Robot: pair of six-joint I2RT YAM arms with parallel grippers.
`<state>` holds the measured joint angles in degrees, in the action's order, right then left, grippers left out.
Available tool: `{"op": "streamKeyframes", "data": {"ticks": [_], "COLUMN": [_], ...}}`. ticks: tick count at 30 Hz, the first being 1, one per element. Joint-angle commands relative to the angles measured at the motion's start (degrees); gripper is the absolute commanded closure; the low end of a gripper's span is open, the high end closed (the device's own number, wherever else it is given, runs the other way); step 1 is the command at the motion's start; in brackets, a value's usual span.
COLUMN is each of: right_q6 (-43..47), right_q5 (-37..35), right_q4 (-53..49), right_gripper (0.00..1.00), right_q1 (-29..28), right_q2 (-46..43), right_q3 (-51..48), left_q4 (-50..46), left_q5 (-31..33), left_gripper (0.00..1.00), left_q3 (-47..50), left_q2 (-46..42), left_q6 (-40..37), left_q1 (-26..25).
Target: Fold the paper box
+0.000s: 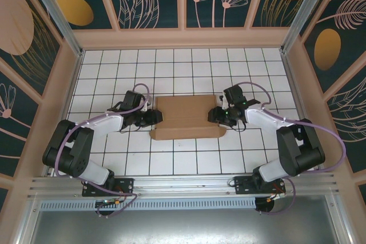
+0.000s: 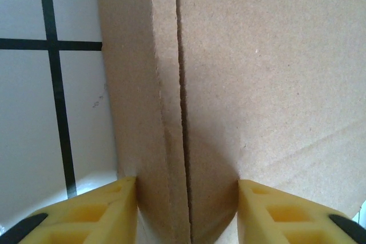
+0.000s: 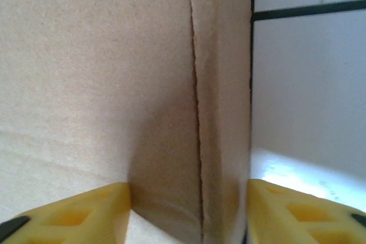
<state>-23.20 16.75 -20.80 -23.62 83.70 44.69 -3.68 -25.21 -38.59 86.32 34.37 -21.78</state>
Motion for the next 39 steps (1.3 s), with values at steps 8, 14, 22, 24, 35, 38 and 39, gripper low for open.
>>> {"op": "streamKeyframes", "data": {"ticks": [8, 14, 22, 24, 35, 38, 39], "right_q6": [8.35, 29.36, 53.15, 57.53, 71.13, 71.96, 72.27], "right_q5": [-20.56, -16.59, -12.36, -12.27, -13.19, -15.57, -17.14], "right_q4": [-10.11, 3.04, 14.09, 15.76, 22.17, 24.28, 25.48], "right_gripper": [0.33, 0.38, 0.38, 0.36, 0.28, 0.27, 0.28], "right_q1": [-3.29, -13.56, -22.90, -24.45, -29.24, -29.47, -29.62], "right_q2": [-10.51, -18.42, -16.48, -14.48, -5.03, -2.85, -1.98], "right_q3": [8.64, 4.60, -0.70, -1.51, -4.07, -4.21, -4.26], "left_q4": [-19.59, -23.15, -23.50, -22.50, -20.77, -20.44, -20.33], "left_q5": [18.57, 18.36, 17.96, 17.05, 15.71, 15.80, 15.73], "left_gripper": [0.34, 0.41, 0.42, 0.42, 0.42, 0.42, 0.42], "left_q3": [-9.00, -15.02, -16.78, -16.68, -13.29, -12.87, -12.83], "left_q2": [-5.35, -3.30, -0.18, -0.55, -1.17, -0.93, -0.81], "left_q6": [-2.70, -5.15, -4.32, -3.82, -2.91, -3.06, -3.08], "left_q1": [-0.02, -1.57, -7.53, -7.58, -7.57, -7.58, -7.56]}}
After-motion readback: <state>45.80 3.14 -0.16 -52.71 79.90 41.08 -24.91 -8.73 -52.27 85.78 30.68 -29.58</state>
